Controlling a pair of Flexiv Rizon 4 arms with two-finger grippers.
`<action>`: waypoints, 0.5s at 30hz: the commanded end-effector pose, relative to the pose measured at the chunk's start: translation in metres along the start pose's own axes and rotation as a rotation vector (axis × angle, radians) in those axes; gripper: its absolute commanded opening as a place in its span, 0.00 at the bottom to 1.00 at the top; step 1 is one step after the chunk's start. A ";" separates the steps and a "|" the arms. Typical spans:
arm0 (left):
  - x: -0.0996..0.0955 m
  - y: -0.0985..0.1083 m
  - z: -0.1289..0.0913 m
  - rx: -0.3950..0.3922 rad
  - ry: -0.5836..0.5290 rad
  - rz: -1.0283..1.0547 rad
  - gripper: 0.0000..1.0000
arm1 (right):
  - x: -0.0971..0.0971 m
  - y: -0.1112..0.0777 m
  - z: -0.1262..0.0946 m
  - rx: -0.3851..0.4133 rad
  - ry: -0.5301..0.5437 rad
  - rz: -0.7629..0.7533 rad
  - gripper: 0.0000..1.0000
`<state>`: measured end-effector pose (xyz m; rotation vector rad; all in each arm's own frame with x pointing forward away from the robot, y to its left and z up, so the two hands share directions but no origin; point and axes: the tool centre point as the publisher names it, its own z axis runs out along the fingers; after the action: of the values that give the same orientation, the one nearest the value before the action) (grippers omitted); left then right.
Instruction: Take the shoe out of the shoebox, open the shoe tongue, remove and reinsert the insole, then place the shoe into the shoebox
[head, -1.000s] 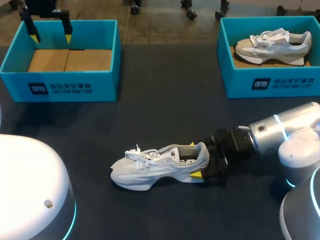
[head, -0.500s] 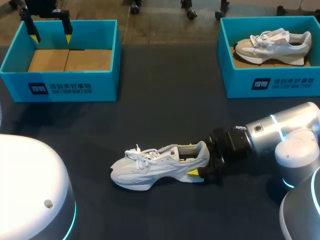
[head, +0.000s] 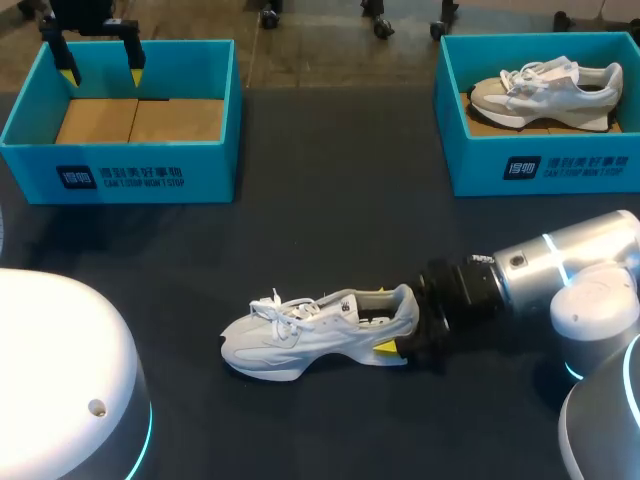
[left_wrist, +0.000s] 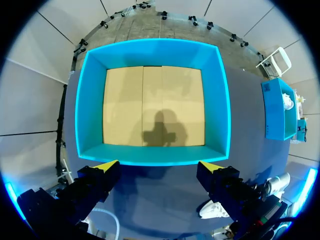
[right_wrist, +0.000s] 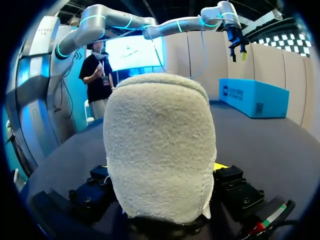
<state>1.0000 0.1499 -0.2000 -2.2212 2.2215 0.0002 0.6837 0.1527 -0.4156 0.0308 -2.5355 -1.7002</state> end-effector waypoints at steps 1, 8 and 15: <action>0.000 0.000 0.000 0.000 0.000 0.000 1.00 | 0.002 -0.003 0.006 0.000 -0.006 -0.001 1.00; 0.000 0.000 0.000 0.000 0.000 0.000 1.00 | 0.000 -0.003 0.008 0.001 -0.002 0.004 0.36; 0.000 0.000 0.000 0.000 0.000 0.000 1.00 | 0.000 -0.001 0.011 0.003 -0.002 0.001 0.00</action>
<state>1.0000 0.1499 -0.2000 -2.2211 2.2215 0.0002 0.6833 0.1559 -0.4187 0.0295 -2.5344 -1.7052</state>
